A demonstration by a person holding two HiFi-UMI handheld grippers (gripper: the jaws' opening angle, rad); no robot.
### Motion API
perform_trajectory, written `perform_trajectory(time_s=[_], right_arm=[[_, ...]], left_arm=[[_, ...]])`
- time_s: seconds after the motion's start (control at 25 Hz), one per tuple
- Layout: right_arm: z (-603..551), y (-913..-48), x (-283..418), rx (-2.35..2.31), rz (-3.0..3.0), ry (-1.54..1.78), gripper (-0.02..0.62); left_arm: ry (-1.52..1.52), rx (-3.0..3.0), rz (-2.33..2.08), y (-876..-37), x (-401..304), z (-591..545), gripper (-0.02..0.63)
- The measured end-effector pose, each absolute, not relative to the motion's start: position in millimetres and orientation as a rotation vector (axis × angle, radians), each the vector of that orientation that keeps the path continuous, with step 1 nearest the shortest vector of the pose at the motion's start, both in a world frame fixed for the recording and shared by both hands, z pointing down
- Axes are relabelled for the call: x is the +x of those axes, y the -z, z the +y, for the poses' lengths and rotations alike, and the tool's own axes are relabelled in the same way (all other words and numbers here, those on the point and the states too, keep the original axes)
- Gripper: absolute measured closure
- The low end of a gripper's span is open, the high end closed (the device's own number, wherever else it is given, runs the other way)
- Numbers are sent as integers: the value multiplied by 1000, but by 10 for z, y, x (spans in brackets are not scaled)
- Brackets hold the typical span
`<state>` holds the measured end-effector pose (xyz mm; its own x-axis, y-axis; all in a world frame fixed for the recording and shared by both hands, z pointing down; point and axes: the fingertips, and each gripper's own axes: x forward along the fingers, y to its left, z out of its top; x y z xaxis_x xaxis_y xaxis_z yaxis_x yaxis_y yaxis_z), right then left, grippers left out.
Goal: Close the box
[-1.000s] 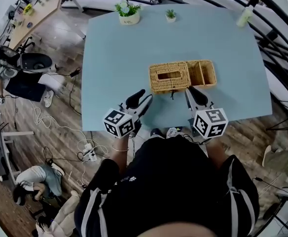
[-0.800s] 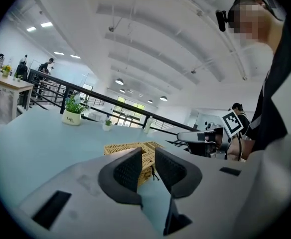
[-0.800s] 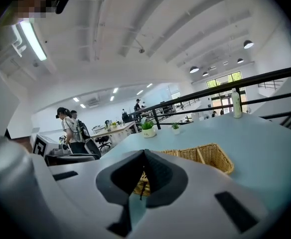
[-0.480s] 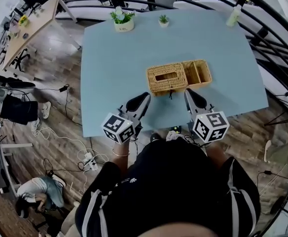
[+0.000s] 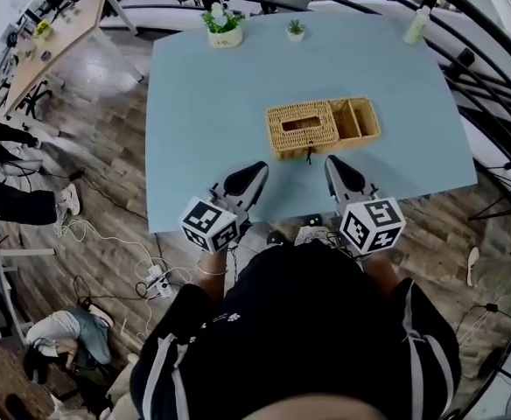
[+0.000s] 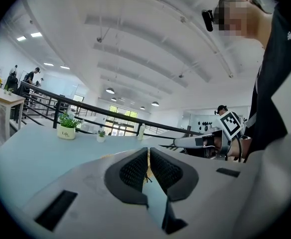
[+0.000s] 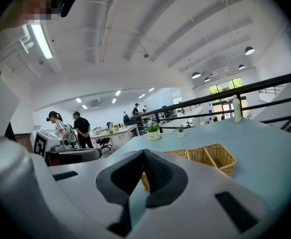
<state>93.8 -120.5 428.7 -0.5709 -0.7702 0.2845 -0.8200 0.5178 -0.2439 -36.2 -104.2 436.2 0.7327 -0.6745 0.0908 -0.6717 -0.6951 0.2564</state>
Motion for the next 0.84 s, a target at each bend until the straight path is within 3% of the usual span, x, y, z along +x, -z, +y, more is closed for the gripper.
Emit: perform_trajectory(time_s=[0.84], right_arm=[[-1090,-4305,710,1342,-2626,-526,595]], left_arm=[[-12,2643,-1129,-4427,-621,-881,581]])
